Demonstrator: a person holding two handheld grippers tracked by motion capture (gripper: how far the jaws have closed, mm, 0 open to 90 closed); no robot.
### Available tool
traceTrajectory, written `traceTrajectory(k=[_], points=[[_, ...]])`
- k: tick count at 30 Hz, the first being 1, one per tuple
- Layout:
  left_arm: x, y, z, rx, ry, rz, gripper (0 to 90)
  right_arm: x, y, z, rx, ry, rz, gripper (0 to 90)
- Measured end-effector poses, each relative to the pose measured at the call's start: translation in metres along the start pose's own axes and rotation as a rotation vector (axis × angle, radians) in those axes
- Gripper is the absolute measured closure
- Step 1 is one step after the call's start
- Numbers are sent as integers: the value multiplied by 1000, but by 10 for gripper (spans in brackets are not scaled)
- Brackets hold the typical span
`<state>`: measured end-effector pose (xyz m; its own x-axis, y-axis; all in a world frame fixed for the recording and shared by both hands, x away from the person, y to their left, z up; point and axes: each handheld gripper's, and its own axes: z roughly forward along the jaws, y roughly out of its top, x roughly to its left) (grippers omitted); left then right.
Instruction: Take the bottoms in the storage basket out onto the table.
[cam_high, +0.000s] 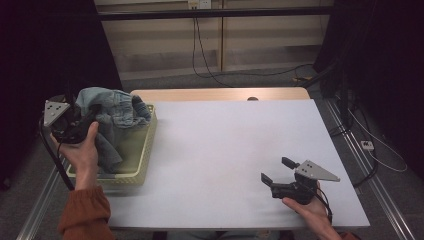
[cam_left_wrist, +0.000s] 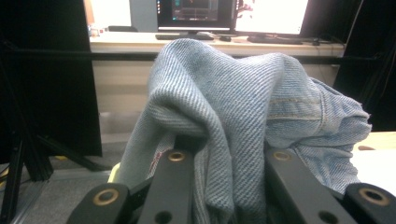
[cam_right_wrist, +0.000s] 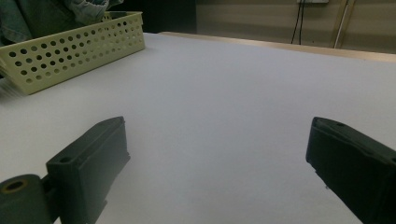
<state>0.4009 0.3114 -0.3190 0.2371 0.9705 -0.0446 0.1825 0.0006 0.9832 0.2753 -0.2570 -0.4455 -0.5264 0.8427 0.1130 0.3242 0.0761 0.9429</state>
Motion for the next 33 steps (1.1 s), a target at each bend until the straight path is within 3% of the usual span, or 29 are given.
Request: traceTrajectory(k=[33], points=[[-14, 28, -23, -126, -45, 15, 797, 0, 0, 0, 0, 4, -1, 54]])
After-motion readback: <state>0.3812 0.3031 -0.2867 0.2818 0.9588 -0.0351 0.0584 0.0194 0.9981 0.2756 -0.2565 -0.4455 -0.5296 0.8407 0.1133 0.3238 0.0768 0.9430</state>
